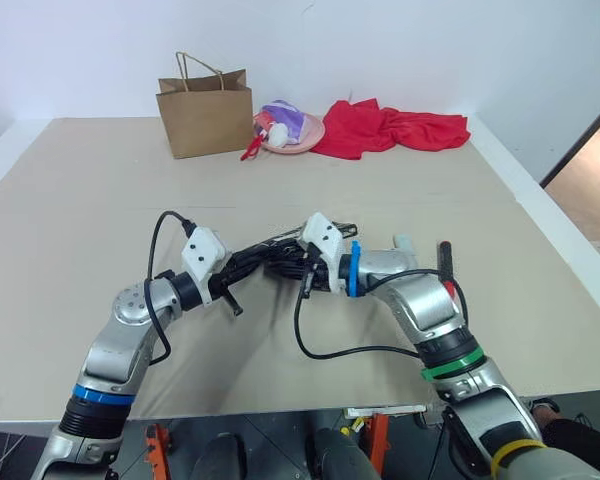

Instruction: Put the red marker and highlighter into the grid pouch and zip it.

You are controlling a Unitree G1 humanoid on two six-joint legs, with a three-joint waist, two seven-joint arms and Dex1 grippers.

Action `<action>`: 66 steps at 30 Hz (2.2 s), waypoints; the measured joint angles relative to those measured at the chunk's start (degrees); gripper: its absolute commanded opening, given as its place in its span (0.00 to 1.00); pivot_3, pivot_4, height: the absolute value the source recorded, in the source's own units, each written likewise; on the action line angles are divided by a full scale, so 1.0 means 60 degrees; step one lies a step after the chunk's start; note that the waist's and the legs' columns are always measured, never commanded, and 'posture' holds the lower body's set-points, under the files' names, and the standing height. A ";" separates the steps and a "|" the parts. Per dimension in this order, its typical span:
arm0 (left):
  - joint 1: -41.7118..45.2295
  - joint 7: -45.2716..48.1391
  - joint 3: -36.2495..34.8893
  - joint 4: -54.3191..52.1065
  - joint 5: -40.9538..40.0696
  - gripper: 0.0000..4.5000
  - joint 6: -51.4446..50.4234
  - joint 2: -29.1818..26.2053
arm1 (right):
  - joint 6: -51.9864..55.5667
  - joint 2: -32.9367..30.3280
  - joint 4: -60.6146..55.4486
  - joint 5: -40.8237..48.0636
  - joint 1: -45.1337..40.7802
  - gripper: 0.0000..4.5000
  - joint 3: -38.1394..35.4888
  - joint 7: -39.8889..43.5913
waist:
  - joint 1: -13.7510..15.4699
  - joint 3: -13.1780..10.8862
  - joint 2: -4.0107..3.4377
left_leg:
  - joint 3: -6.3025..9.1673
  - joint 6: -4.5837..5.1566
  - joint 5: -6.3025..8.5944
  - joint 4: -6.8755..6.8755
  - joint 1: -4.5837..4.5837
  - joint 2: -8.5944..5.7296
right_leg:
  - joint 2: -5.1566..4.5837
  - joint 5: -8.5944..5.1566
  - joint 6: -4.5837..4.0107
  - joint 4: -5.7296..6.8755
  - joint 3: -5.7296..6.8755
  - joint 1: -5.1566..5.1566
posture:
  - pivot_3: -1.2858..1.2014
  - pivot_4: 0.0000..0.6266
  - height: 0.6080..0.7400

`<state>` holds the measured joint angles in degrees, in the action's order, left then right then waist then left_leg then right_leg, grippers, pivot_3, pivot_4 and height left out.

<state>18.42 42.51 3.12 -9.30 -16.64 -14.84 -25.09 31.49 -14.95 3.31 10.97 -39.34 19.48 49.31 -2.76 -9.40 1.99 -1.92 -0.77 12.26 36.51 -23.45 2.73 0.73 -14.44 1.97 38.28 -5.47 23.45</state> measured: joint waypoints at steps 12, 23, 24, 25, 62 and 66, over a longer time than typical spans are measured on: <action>0.0025 0.0076 0.0087 0.0072 0.0037 0.00 0.0127 0.0193 | 0.0961 0.0178 -0.0124 0.0251 -0.0155 0.66 -0.0139 -0.0269 | 0.0007 -0.0001 -0.0001 | 0.0041 -0.0001 -0.0001 0.0002 -0.0023 -0.0005 | -0.0005 -0.0004 -0.0009 0.0000 0.0039 0.0002 | 0.52 0.24 1.00; -0.0056 0.0008 0.0132 0.0074 0.0040 0.00 0.0214 0.0309 | 0.3558 -0.2876 -0.4123 0.3497 0.1548 0.91 -0.2717 0.0969 | 0.0054 -0.0002 -0.0002 | 0.0097 -0.0001 0.0000 0.0006 -0.0070 -0.0016 | -0.0022 -0.0019 -0.0009 -0.0022 0.0104 0.0002 | 0.52 0.24 1.00; -0.0070 0.0003 0.0125 0.0078 0.0040 0.00 0.0213 0.0299 | 0.3560 -0.3118 -0.4254 0.3543 0.1669 0.91 -0.2874 0.0997 | 0.0055 -0.0002 -0.0002 | 0.0100 -0.0001 0.0000 0.0006 -0.0069 -0.0018 | -0.0023 -0.0019 -0.0009 -0.0022 0.0106 0.0000 | 0.52 0.24 1.00; -0.0069 -0.0005 0.0135 0.0075 0.0041 0.00 0.0214 0.0318 | 0.3547 -0.3432 -0.4452 0.3585 0.1855 0.91 -0.3054 0.1035 | 0.0051 -0.0002 -0.0001 | 0.0097 -0.0001 0.0000 0.0009 -0.0067 -0.0017 | -0.0021 -0.0018 -0.0010 -0.0021 0.0102 0.0001 | 0.52 0.24 1.00; -0.0142 0.0069 0.0165 0.0088 -0.0017 0.00 0.0218 0.0588 | 0.4430 -0.3674 -0.1023 0.0740 0.2703 0.12 -0.5116 -0.4878 | 0.0035 -0.0002 -0.0006 | 0.0064 0.0011 -0.0012 0.0005 -0.0047 -0.0017 | -0.0014 -0.0030 0.0030 -0.0018 0.0066 -0.0006 | 0.52 0.24 1.00; -0.0181 0.0096 0.0164 0.0087 -0.0042 0.00 0.0217 0.0585 | 0.4213 -0.3673 -0.1022 0.0734 0.2834 0.12 -0.5138 -0.4903 | 0.0035 -0.0002 -0.0005 | 0.0065 0.0011 -0.0013 0.0008 -0.0039 -0.0016 | -0.0013 -0.0032 0.0038 -0.0017 0.0068 -0.0013 | 0.52 0.24 1.00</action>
<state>17.34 43.09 4.11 -8.78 -16.89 -13.54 -21.58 56.77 -36.98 -2.82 15.38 -22.33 -11.35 19.89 -2.55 -9.41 1.95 -1.53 -0.70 12.19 36.56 -23.68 2.63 0.65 -14.63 2.20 38.17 -5.06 23.37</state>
